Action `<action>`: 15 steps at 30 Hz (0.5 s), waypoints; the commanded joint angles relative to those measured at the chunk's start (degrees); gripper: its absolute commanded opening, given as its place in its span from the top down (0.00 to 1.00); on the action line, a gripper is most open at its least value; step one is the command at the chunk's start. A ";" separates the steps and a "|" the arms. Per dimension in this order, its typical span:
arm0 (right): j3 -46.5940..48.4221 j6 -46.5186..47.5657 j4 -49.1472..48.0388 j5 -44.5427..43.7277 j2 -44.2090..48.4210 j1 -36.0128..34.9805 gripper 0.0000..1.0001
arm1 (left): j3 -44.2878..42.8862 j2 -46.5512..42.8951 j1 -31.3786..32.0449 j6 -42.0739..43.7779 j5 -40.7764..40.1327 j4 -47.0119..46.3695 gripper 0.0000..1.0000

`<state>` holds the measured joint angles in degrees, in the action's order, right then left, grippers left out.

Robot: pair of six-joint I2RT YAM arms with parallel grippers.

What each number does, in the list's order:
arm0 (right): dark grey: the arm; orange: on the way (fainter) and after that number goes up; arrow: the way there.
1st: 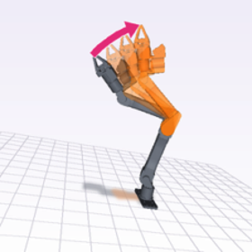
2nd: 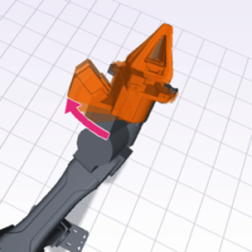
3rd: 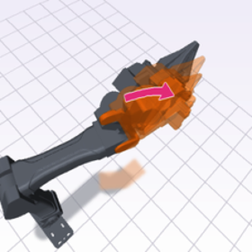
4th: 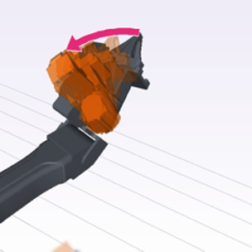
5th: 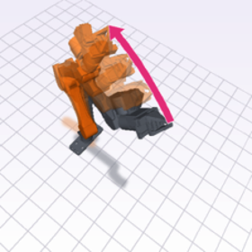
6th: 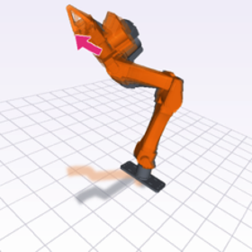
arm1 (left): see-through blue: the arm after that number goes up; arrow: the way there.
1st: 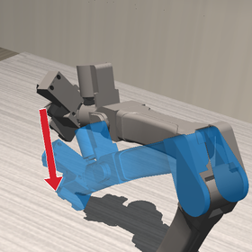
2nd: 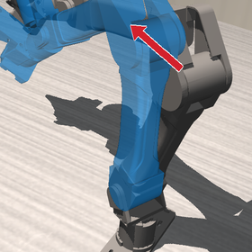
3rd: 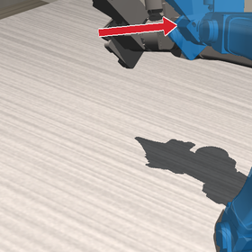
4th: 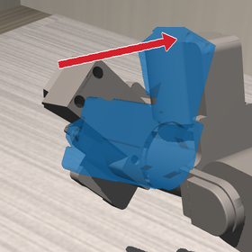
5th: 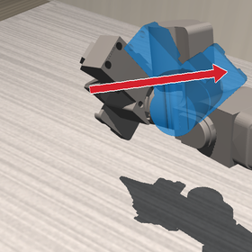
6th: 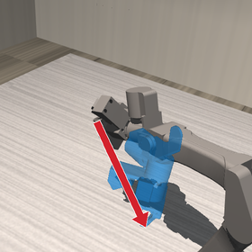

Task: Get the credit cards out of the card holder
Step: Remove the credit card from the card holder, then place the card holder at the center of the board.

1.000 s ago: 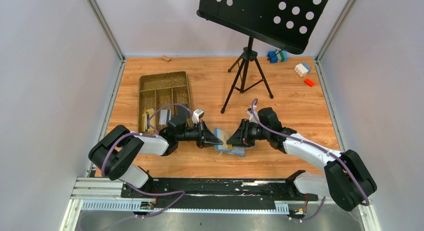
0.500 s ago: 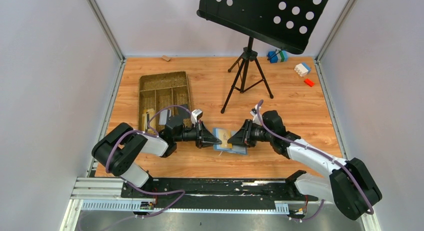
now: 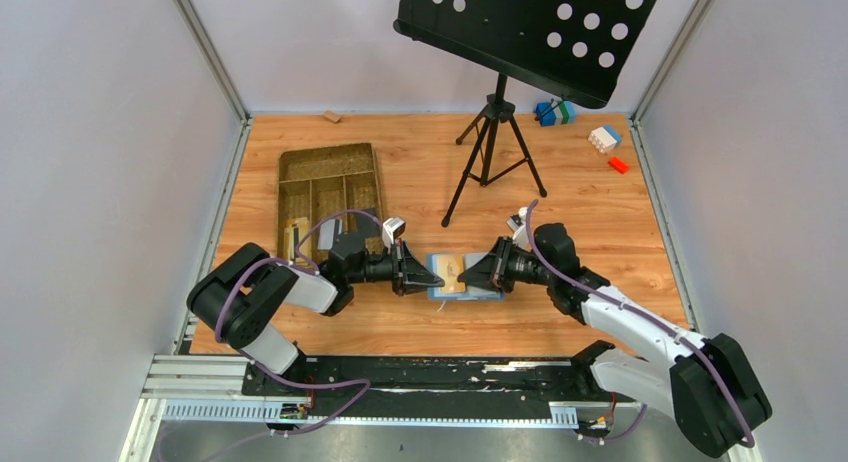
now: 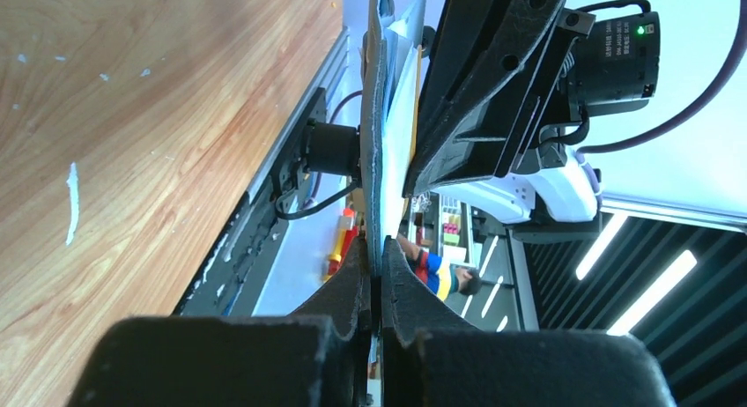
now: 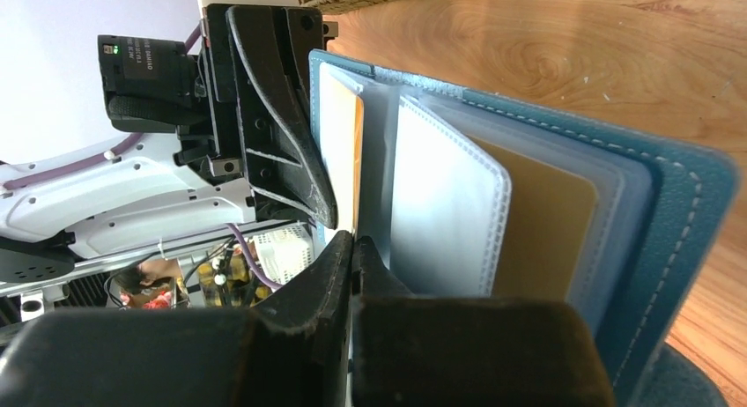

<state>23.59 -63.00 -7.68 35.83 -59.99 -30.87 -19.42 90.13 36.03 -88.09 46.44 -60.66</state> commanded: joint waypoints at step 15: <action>1.55 11.66 18.91 -0.91 10.43 8.29 1.00 | -1.49 -4.76 0.58 14.09 -4.76 21.91 0.96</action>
<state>22.33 -55.92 7.84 35.59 -50.54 -22.79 -17.65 89.30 36.49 -83.72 42.76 -53.39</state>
